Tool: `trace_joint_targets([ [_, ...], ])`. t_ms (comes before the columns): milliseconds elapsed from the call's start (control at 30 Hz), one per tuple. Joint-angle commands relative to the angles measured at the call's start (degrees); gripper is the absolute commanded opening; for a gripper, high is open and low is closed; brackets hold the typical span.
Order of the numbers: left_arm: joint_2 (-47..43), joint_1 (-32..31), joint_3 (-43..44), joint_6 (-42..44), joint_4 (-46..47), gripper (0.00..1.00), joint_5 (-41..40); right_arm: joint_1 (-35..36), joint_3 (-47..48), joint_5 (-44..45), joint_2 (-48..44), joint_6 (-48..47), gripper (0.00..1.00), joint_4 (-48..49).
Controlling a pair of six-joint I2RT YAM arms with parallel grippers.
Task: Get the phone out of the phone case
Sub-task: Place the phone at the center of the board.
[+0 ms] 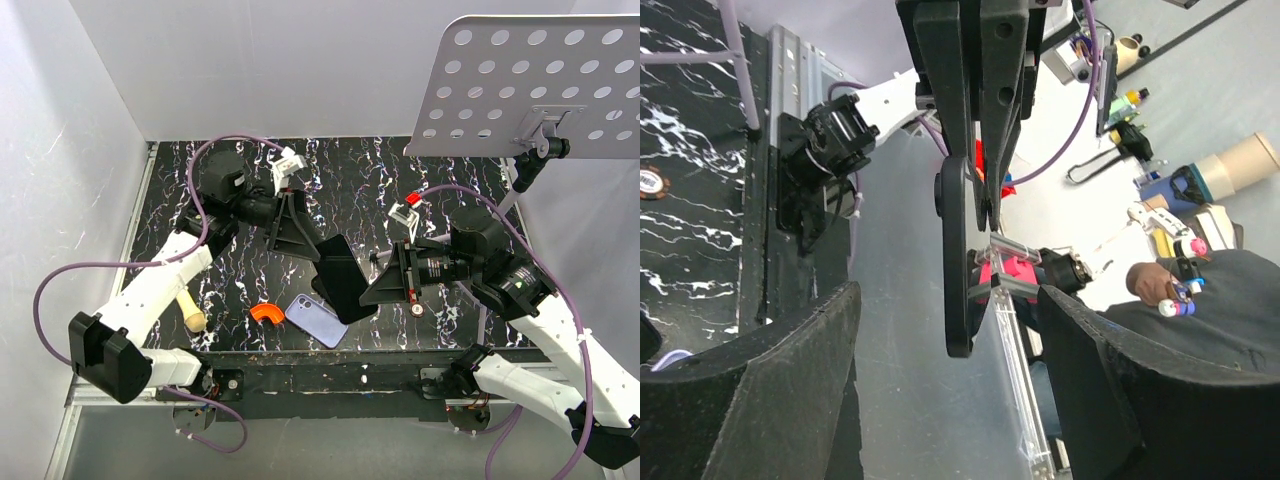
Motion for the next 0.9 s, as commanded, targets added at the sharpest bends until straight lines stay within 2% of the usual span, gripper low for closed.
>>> trace_joint_targets([
  [0,-0.2,-2.5,2.3,0.4,0.1,0.68,-0.2,0.1,1.9,-2.2,-1.1,-1.2,0.01,3.1],
  [133,-0.1,-3.5,2.4,0.1,-0.1,0.62,-1.8,0.2,1.6,-2.1,-0.9,-0.7,0.01,3.7],
  [200,-0.2,-3.6,2.0,-0.1,-0.3,0.64,-2.7,0.2,1.4,-1.2,-1.1,-0.3,0.01,4.1],
  [267,-1.3,-3.5,1.0,-0.9,-0.1,0.83,-6.3,0.2,1.3,0.9,-1.4,0.2,0.01,4.1],
  [300,-2.2,-3.5,-0.1,-2.5,0.8,0.87,-8.9,0.2,1.1,2.4,-1.8,1.1,0.01,4.1],
  [433,-9.0,-3.3,-9.0,-15.7,10.2,0.96,-27.5,0.2,-1.9,9.4,-4.5,6.1,0.01,9.5],
  [533,-15.7,-3.6,-21.4,-30.8,24.7,0.91,-40.2,0.2,-5.5,13.6,-6.6,10.2,0.01,16.0],
  [600,-18.0,-3.9,-26.4,-37.0,31.0,0.81,-45.1,0.2,-6.9,16.0,-6.7,11.7,0.01,18.7],
  [800,-14.9,-7.6,-24.1,-36.6,34.3,0.67,-43.2,0.2,-7.5,17.9,-5.0,12.9,0.01,22.2],
  [867,-14.2,-8.3,-23.9,-36.7,34.8,0.59,-43.7,0.2,-7.4,19.1,-4.8,13.1,0.01,22.3],
])
